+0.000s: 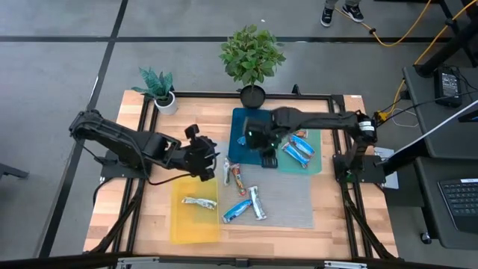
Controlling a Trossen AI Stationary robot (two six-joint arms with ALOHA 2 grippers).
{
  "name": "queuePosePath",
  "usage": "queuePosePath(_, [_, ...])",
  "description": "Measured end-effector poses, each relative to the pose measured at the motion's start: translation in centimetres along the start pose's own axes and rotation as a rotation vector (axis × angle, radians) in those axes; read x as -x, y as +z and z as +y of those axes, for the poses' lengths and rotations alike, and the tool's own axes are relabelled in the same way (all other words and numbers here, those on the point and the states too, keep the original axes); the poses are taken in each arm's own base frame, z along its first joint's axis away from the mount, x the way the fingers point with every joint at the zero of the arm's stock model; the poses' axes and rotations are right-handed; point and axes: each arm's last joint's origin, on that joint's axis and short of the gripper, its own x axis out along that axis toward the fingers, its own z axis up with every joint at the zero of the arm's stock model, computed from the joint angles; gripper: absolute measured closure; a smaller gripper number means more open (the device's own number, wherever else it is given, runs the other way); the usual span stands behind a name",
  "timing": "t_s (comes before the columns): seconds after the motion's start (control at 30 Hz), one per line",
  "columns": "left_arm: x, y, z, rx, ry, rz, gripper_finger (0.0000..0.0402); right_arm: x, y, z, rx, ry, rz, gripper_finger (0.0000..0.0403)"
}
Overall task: Pick and place Granola Bars by type
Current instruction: Put the yellow granola bar into the yellow bin
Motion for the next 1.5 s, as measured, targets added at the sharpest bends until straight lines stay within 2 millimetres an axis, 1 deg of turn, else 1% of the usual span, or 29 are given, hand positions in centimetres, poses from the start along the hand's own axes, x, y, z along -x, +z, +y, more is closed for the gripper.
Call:
queuePosePath(0.13, [1.1, -0.2, 0.9, -0.005, 0.000, 0.002, 0.0258, 1.1, -0.4, 3.8, 0.020, 0.018, -0.030, 0.0283])
queuePosePath(0.27, [2.0, -0.5, 1.8, 0.016, 0.005, 0.017, 0.0258, 2.3, -1.1, 8.1, 0.065, -0.026, -0.096, 0.0287])
queuePosePath(0.37, [2.5, -0.6, 2.2, 0.020, 0.002, 0.015, 0.0258, 2.4, -1.7, 11.6, 0.159, -0.079, -0.137, 0.0287])
queuePosePath(0.47, [3.0, -0.6, 2.3, 0.003, -0.011, 0.002, 0.0258, 2.3, -2.3, 14.8, 0.244, -0.098, -0.174, 0.0287])
queuePosePath(0.53, [3.4, -0.6, 2.3, -0.022, -0.021, -0.006, 0.0258, 2.2, -2.7, 16.4, 0.275, -0.089, -0.198, 0.0287])
queuePosePath(0.63, [3.7, -0.7, 2.3, -0.056, -0.032, -0.014, 0.0258, 2.1, -2.7, 17.9, 0.289, -0.067, -0.242, 0.0287])
queuePosePath(0.73, [3.9, -0.7, 2.2, -0.083, -0.040, -0.018, 0.0258, 2.2, -2.7, 18.6, 0.304, -0.053, -0.272, 0.0287])
queuePosePath(0.8, [4.0, -0.8, 2.1, -0.090, -0.045, -0.020, 0.0258, 2.2, -2.6, 18.8, 0.320, -0.041, -0.291, 0.0287])
queuePosePath(0.9, [4.1, -0.8, 1.9, -0.095, -0.054, -0.023, 0.0258, 2.3, -2.4, 19.0, 0.389, -0.004, -0.307, 0.0287])
queuePosePath(1.0, [4.4, -0.9, 1.6, -0.104, -0.068, -0.028, 0.0258, 2.3, -2.1, 19.0, 0.392, 0.020, -0.326, 0.0285])
queuePosePath(1.07, [4.6, -1.0, 1.4, -0.112, -0.080, -0.030, 0.0258, 2.0, -1.9, 18.8, 0.366, 0.036, -0.320, 0.0275])
queuePosePath(1.17, [5.0, -1.2, 1.0, -0.126, -0.097, -0.036, 0.0258, 1.4, -1.4, 18.5, 0.309, 0.051, -0.304, 0.0240])
queuePosePath(1.27, [5.2, -1.4, 0.7, -0.140, -0.111, -0.038, 0.0258, 0.3, -0.7, 18.0, 0.164, 0.058, -0.284, 0.0190])
queuePosePath(1.37, [5.4, -1.5, 0.5, -0.148, -0.120, -0.039, 0.0258, -1.4, 0.1, 17.3, -0.091, 0.042, -0.249, 0.0139])
queuePosePath(1.43, [5.5, -1.6, 0.4, -0.153, -0.125, -0.040, 0.0258, -2.6, 0.6, 16.9, -0.241, 0.038, -0.229, 0.0113])
queuePosePath(1.5, [5.6, -1.6, 0.4, -0.155, -0.128, -0.041, 0.0258, -3.9, 1.0, 16.6, -0.337, 0.022, -0.208, 0.0094])
